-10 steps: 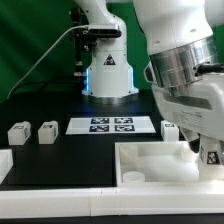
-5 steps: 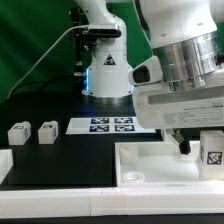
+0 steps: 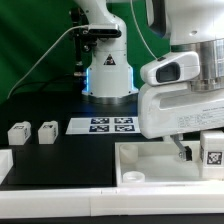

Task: Assemble one leg

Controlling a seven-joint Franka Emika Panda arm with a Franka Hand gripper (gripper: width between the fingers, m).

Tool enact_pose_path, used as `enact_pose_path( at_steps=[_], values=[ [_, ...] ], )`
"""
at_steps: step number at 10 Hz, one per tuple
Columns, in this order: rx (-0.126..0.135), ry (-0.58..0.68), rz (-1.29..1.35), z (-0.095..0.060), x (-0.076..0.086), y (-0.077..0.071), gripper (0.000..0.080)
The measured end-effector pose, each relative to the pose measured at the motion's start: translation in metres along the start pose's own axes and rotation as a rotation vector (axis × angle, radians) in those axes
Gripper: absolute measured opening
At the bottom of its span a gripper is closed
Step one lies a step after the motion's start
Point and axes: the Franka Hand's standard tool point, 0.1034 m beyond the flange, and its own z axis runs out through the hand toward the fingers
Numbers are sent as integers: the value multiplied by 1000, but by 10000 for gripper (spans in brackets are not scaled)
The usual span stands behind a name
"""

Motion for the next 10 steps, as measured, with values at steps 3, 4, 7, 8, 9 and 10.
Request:
enact_pose_path(
  at_steps=[3,4,7,8,9,10],
  values=[
    [6,-2,268,0,0,3,290],
    [13,-3,378,1,0,2,290],
    [49,-16,914,1,1,-4,289],
    [68,-37,1210,3,0,-7,289],
    [93,-61,1461,4,3,-8,289],
    [121,-73,1563,4,7,-7,289]
  ],
)
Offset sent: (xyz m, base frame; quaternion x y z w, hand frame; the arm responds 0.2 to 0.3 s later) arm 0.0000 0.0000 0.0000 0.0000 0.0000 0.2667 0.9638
